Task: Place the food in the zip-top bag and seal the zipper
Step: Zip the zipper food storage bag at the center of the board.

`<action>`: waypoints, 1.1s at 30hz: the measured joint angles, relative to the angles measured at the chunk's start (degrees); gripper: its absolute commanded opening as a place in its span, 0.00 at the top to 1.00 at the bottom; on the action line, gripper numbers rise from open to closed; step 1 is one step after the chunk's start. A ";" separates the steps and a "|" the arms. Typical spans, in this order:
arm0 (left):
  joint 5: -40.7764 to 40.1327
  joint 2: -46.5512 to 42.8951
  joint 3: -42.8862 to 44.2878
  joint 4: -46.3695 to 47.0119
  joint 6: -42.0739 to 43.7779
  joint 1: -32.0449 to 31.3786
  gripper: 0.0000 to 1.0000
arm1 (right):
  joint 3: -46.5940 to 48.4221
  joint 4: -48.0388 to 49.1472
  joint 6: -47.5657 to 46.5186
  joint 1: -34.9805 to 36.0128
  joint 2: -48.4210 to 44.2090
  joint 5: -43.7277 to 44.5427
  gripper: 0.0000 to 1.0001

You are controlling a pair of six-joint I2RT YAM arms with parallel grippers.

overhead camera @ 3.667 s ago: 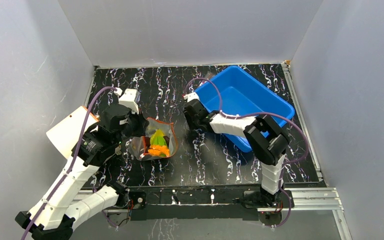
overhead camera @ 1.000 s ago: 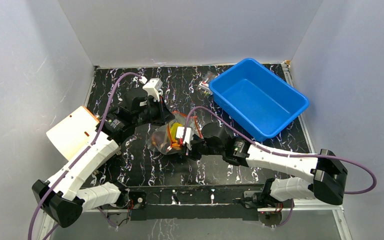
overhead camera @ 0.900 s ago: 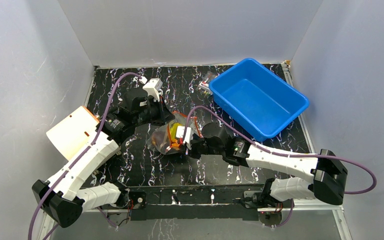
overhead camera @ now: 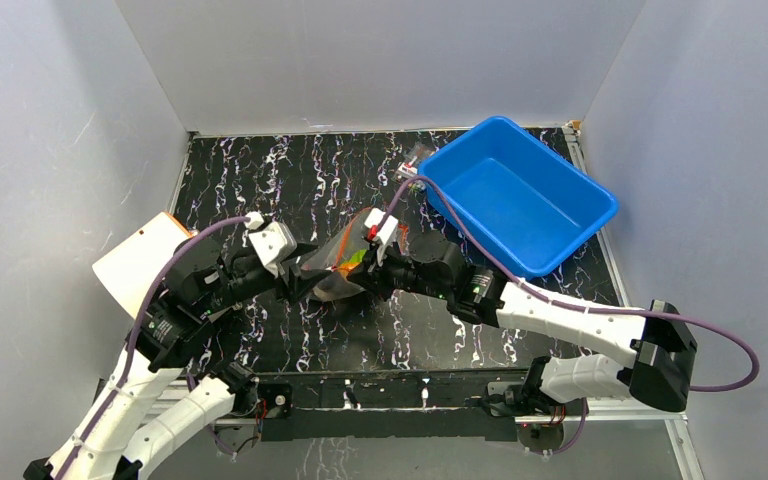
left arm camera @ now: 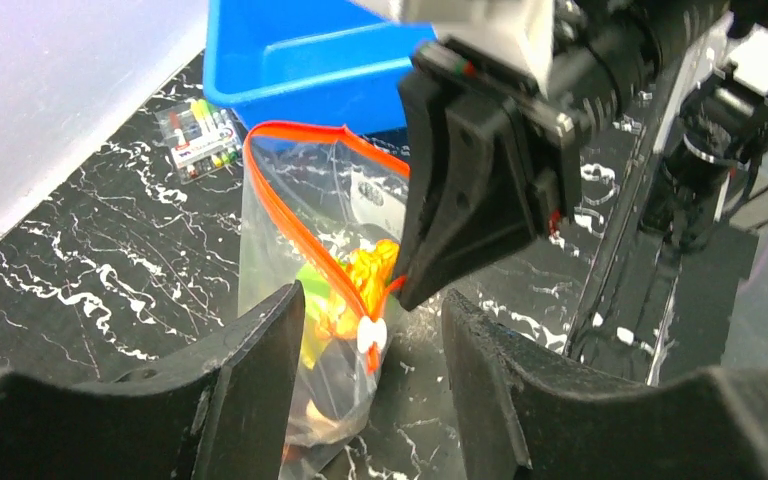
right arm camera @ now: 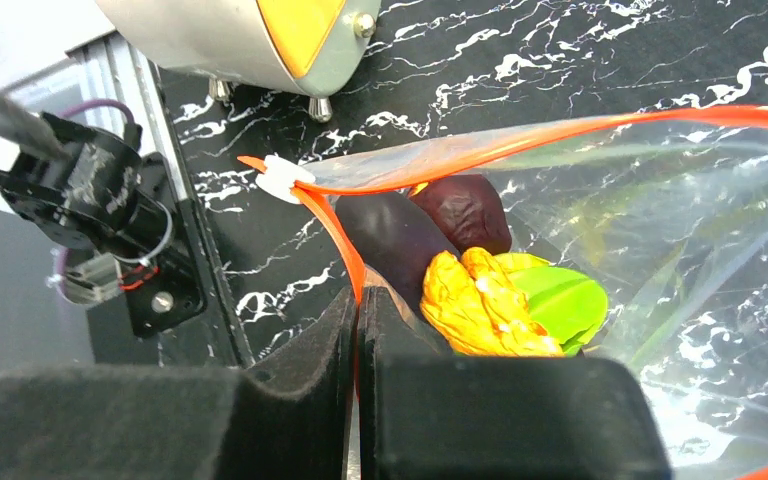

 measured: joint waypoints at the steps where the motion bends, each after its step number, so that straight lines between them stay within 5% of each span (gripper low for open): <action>1: 0.90 -0.31 0.00 -0.70 1.42 0.00 0.49 | 0.31 0.02 1.18 -0.07 -0.09 0.26 1.00; 29: 3.96 0.17 -8.68 0.33 8.41 0.00 0.60 | 0.13 -0.94 9.29 -1.03 -3.56 0.39 1.00; 31: 3.91 0.22 -8.68 0.55 8.55 0.00 0.63 | 0.07 -0.98 9.29 -1.03 -3.56 0.22 1.00; 33: 3.93 0.20 -8.70 0.72 8.57 0.00 0.75 | 0.07 -0.94 9.27 -1.03 -3.56 0.11 1.00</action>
